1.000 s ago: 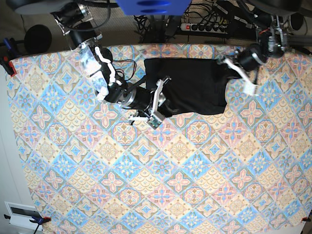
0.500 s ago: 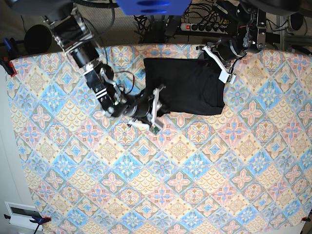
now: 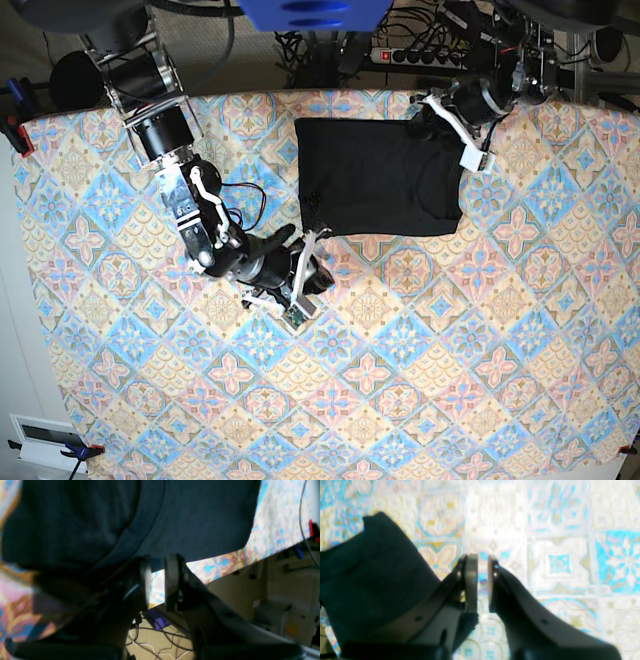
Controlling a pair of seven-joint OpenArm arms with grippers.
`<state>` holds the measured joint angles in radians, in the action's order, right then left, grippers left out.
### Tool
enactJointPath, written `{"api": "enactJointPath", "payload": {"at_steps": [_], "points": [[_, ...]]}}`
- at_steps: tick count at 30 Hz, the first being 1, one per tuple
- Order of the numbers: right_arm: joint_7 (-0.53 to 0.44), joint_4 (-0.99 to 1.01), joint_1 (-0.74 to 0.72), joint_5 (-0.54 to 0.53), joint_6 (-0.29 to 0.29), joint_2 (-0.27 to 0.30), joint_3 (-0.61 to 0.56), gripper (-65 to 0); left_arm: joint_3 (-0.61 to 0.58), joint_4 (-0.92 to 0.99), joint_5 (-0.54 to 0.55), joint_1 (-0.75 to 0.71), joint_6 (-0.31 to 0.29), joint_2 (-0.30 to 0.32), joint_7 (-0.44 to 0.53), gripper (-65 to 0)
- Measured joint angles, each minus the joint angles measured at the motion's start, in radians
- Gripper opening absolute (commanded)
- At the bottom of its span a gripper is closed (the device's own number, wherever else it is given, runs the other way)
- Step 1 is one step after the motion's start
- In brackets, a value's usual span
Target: Layout the t-shirt on the table in an organized manner, then fold the t-shirt properly
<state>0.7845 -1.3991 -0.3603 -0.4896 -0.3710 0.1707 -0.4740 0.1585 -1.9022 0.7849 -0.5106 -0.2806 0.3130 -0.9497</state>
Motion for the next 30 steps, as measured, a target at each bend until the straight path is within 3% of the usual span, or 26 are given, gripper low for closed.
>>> {"api": "enactJointPath", "payload": {"at_steps": [7, 10, 12, 17, 24, 30], "points": [[-0.014, 0.186, 0.026, 0.043, -0.010, 0.001, -0.006, -59.1, -0.003, 0.103, -0.048, 0.025, 0.002, -0.009, 0.000, -58.9], [-0.014, 0.204, 0.005, 0.171, -0.010, -0.014, -0.002, -59.1, -0.003, 0.153, -0.036, 0.066, -0.008, -0.011, 0.000, -64.7], [-0.012, 0.203, 0.006, 0.216, -0.010, -0.024, -0.002, -59.2, -0.003, 0.189, -0.021, 0.092, -0.013, -0.011, -0.004, -65.0], [0.069, 0.153, 0.014, 0.222, -0.001, -0.026, -0.002, -59.2, -0.003, 0.258, 0.009, 0.146, -0.032, -0.008, 0.003, -64.8], [0.111, -0.080, 0.156, 0.223, -0.003, 0.066, -0.051, -59.2, -0.037, 0.358, 0.022, 0.266, -0.038, -0.005, 0.007, -64.8], [0.124, -0.204, 0.266, 0.224, -0.004, 0.130, -0.037, -59.2, -0.171, 0.364, -0.194, 0.418, -0.020, -0.022, 0.017, -64.8]]}}
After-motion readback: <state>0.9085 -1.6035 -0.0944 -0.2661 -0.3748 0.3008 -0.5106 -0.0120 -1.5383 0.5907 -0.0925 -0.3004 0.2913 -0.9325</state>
